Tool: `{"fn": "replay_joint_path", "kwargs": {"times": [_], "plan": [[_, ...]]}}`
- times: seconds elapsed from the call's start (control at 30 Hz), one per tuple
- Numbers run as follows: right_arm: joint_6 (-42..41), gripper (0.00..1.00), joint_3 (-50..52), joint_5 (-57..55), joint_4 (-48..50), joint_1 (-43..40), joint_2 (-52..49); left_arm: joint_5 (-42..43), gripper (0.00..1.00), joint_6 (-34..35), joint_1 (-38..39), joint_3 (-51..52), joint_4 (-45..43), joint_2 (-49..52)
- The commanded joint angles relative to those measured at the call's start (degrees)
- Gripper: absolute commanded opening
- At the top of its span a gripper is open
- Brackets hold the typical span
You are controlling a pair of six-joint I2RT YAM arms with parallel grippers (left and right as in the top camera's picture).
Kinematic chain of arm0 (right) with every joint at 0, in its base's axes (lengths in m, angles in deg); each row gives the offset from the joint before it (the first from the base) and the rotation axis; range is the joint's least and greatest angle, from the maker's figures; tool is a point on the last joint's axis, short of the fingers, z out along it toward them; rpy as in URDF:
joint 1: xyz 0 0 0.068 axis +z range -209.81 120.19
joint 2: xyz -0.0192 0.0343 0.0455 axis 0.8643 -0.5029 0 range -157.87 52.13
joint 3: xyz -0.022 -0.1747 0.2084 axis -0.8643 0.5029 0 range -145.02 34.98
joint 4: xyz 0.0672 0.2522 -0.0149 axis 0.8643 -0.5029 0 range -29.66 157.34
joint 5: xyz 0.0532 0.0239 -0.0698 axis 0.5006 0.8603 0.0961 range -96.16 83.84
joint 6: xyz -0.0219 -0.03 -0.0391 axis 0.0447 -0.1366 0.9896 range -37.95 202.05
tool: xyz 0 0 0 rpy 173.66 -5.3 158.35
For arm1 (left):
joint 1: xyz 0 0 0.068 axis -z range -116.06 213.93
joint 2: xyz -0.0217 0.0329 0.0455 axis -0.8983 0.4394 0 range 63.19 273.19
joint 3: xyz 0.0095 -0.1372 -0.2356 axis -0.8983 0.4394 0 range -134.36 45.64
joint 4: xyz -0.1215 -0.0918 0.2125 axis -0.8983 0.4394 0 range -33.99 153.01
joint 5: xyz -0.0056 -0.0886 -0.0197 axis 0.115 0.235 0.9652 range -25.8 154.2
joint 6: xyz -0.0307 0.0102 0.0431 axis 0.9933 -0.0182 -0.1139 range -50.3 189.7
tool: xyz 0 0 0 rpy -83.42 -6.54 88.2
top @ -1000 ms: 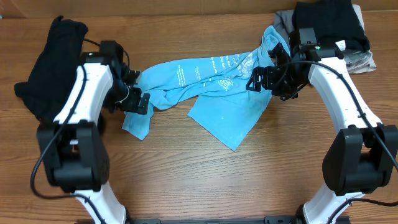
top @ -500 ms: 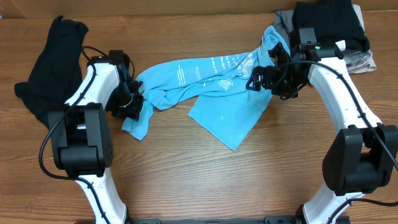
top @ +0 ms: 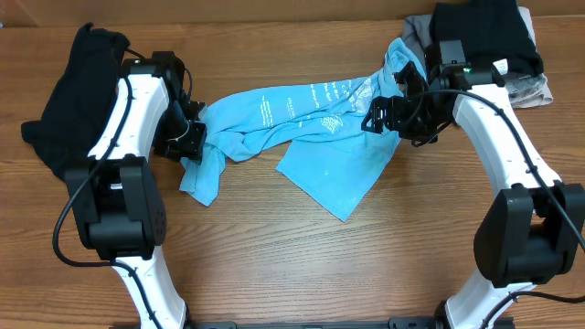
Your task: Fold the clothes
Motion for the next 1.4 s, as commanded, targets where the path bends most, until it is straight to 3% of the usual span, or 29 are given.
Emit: {"fn": "replay_joint_path", "kwargs": {"times": [0.0,0.1,0.5,0.7,0.93,1.07,1.37], "plan": [[0.4,1.0,0.1,-0.3,0.4,-0.1,0.1,0.7,0.54,0.2,0.4,0.5,-1.8,0.6],[0.4,1.0,0.1,-0.3,0.3,-0.1,0.1,2.2,0.51,0.2,0.4,2.8,-3.4,0.6],[0.4,1.0,0.1,-0.3,0.3,-0.1,0.1,-2.8,0.04,6.7,0.4,8.7,-5.0,0.6],[0.4,1.0,0.1,-0.3,0.1,-0.1,0.1,-7.8,0.04,10.1,0.4,1.5,5.2,0.6],[-2.2,1.0,0.1,0.1,-3.8,-0.1,0.1,-9.2,0.04,12.6,0.4,-21.2,17.4,-0.4],[-2.2,0.94,0.1,0.1,-7.7,-0.1,1.0,-8.5,0.04,12.5,0.5,-34.4,20.1,-0.8],[-4.4,0.92,0.0,-2.7,-14.3,-0.1,14.9,-5.3,0.04,11.6,2.0,-44.5,20.0,-7.1]]}}
